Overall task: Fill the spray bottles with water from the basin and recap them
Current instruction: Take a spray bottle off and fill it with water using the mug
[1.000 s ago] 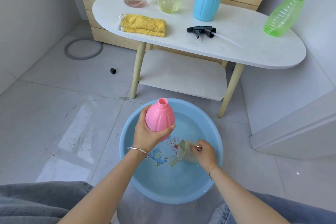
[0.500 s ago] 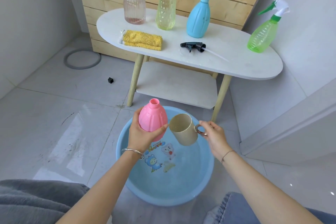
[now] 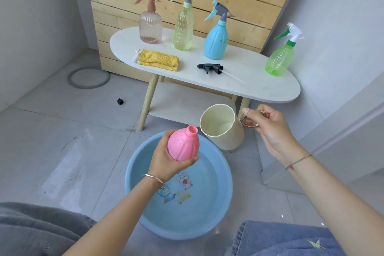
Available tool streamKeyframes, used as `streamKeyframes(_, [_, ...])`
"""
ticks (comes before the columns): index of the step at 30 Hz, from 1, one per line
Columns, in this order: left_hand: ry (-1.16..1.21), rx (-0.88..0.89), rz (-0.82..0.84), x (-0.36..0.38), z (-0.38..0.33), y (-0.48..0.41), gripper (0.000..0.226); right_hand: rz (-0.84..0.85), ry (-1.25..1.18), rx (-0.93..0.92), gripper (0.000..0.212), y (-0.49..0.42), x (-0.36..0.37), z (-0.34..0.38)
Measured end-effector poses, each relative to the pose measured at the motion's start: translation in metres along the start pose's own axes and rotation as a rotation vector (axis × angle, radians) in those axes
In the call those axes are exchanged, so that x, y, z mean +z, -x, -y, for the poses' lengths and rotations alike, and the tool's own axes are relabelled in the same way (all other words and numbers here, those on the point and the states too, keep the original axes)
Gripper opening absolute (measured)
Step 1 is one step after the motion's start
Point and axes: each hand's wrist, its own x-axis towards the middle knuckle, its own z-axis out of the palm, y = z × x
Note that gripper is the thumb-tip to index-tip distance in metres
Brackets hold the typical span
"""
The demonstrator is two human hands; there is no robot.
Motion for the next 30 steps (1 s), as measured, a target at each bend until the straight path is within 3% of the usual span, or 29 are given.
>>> streamKeyframes(13, [-0.064,0.036,0.081,0.01,0.008,0.009,0.08,-0.055,0.253,-0.197,0.045,0.007,0.006,0.013])
streamKeyframes(30, [-0.088,0.014,0.074,0.011,0.016,0.005,0.084,0.013,0.495,-0.352,0.044,0.011,0.022,0.019])
